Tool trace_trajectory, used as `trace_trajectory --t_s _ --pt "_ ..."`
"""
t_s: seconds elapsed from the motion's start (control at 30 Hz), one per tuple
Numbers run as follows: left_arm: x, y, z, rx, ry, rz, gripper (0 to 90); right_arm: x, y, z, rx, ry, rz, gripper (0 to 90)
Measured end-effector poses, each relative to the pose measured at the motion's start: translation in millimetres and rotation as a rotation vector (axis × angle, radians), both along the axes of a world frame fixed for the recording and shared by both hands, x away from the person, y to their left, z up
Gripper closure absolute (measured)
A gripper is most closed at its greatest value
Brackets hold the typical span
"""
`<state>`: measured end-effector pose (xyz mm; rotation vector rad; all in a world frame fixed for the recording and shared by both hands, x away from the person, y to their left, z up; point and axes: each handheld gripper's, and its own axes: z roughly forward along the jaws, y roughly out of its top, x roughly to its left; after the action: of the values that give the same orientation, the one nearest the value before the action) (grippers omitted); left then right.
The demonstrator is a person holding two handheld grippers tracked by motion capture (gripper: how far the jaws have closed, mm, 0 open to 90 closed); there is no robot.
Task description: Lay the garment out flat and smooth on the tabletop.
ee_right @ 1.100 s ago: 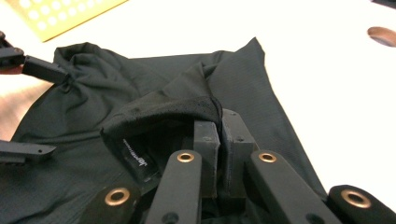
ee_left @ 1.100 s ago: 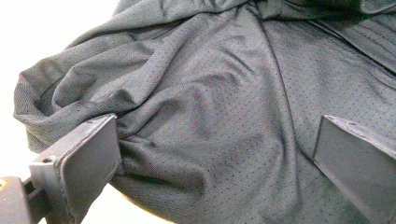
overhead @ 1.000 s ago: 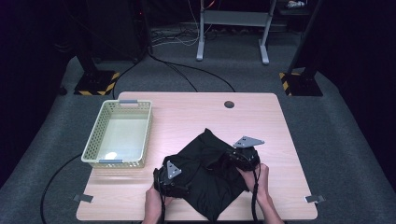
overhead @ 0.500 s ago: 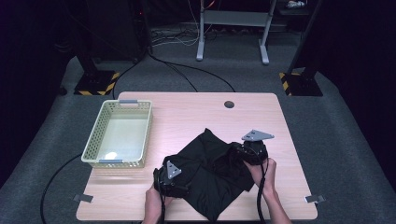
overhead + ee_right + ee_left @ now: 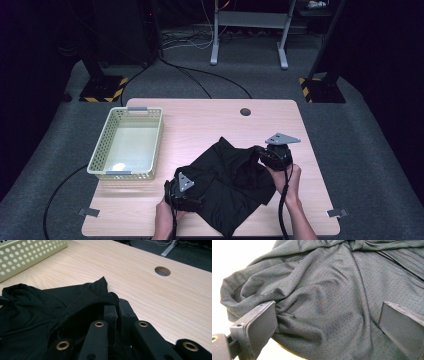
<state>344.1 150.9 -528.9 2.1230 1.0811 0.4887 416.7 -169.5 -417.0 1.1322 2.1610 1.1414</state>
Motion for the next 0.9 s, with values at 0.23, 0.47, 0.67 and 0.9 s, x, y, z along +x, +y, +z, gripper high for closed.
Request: trace_trajectory --t_s 0.23,0.47,0.67,0.9 --pt "0.1 0.1 0.0 0.0 0.001 0.0 1.9 8.2 -11.7 4.9 0.007 -0.006 -0.037 86.8" --pt "0.2 0.1 -0.1 -0.001 0.0 0.0 2.0 16.7 -19.0 11.3 0.0 -0.013 -0.06 86.8" --pt "0.1 0.1 0.0 -0.001 0.001 0.002 2.2 28.2 -25.3 19.0 -0.006 -0.017 -0.083 86.8" --pt "0.1 0.1 0.0 -0.002 0.0 0.002 2.3 42.2 -33.7 39.1 -0.043 -0.051 -0.125 86.8"
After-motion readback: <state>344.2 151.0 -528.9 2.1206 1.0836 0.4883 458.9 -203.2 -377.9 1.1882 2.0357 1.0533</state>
